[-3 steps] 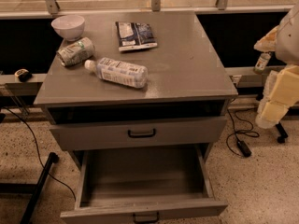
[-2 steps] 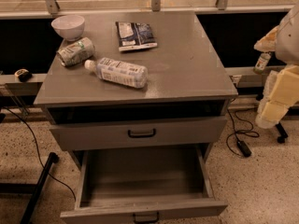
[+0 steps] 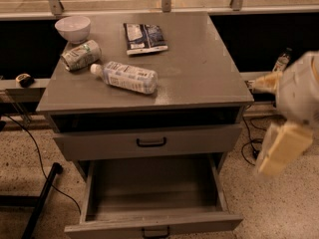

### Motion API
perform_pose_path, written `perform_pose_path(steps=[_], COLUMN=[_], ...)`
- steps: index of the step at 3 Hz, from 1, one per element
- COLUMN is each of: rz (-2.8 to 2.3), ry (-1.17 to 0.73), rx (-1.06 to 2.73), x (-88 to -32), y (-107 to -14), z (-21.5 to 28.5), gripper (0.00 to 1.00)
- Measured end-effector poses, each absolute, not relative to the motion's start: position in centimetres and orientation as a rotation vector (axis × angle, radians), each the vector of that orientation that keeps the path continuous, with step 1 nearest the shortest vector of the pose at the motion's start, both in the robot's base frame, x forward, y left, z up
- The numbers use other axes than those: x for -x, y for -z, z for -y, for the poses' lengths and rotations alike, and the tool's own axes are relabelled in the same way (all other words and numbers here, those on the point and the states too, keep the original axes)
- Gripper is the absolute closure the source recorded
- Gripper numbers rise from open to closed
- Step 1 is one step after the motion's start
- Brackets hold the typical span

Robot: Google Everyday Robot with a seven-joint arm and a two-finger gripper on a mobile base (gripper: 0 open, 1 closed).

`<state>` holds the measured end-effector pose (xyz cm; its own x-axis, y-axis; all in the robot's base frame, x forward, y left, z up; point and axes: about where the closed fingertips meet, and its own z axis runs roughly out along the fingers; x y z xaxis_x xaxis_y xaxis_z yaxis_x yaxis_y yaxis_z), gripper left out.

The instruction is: Close middle drawer

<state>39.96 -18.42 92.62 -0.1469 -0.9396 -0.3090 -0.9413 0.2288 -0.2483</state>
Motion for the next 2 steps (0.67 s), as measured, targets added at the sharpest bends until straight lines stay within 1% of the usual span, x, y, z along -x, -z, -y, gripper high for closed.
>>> perform_pose_path(steps=[1, 2], rz=[-1.968, -1.963], ry=[-0.025, -0.008], rx=[1.715, 1.729], x=[-35.9, -36.0], y=[-88.2, -86.3], z=[16.2, 17.0], gripper=[0.0, 0.0])
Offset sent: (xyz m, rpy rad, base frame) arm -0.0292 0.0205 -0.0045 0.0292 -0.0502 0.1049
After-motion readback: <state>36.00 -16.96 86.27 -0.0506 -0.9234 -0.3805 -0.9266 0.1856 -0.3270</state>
